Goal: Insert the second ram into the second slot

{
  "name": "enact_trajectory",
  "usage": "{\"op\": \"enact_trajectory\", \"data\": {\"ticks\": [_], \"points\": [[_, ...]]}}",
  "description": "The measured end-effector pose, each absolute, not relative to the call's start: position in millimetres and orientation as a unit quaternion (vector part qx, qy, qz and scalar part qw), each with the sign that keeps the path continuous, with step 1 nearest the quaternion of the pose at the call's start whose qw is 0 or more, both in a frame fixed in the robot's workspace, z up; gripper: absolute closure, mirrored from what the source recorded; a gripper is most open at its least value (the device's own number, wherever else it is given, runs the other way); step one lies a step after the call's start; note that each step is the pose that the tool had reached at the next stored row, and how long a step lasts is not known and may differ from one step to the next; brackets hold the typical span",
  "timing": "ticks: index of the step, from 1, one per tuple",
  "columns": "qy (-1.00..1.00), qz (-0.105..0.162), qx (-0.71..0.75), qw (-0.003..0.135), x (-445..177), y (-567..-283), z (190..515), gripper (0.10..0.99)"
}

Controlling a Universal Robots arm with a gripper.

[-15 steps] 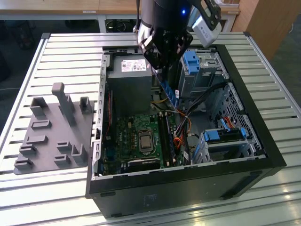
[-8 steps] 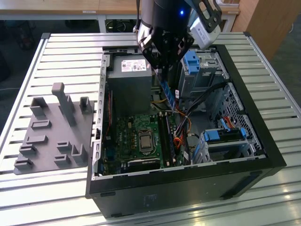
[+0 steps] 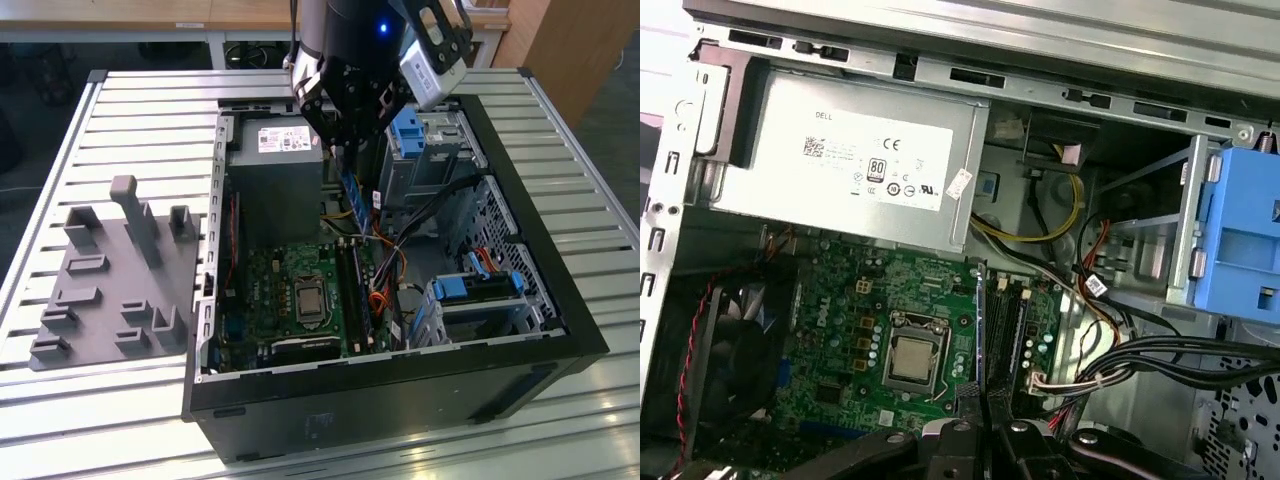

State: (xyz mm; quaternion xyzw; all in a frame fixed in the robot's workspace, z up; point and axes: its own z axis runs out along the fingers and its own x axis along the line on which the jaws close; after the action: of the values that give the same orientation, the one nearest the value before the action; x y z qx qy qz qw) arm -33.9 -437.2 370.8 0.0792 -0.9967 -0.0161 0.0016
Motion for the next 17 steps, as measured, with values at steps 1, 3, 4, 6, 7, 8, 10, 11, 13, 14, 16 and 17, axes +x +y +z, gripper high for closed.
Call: {"op": "enact_trajectory", "data": {"ticks": [1,3,4,6,7,8,10,11,13,14,16,17], "points": [[-0.997,-0.016,0.078,0.002,-33.9,-437.2,370.6,0.949],[-0.997,-0.016,0.078,0.002,-34.0,-437.2,370.5,0.949],[-0.997,-0.016,0.078,0.002,-34.0,-437.2,370.4,0.949],[-0.997,-0.016,0.078,0.002,-33.9,-437.2,370.1,0.949],[-0.997,-0.016,0.078,0.002,-34.0,-437.2,370.1,0.949],[-0.997,-0.016,0.077,0.002,-33.9,-437.2,370.0,0.949],[-0.997,-0.016,0.075,0.002,-33.9,-437.2,369.9,0.949],[-0.997,-0.016,0.074,0.002,-33.9,-437.2,369.9,0.949],[-0.998,-0.016,0.068,0.001,-33.9,-437.2,369.9,0.949],[-0.998,-0.016,0.065,0.001,-33.9,-437.2,369.9,0.949],[-0.998,-0.016,0.056,0.001,-33.9,-437.2,369.8,0.949],[-0.998,-0.016,0.052,0.001,-33.9,-437.2,369.8,0.949]]}}
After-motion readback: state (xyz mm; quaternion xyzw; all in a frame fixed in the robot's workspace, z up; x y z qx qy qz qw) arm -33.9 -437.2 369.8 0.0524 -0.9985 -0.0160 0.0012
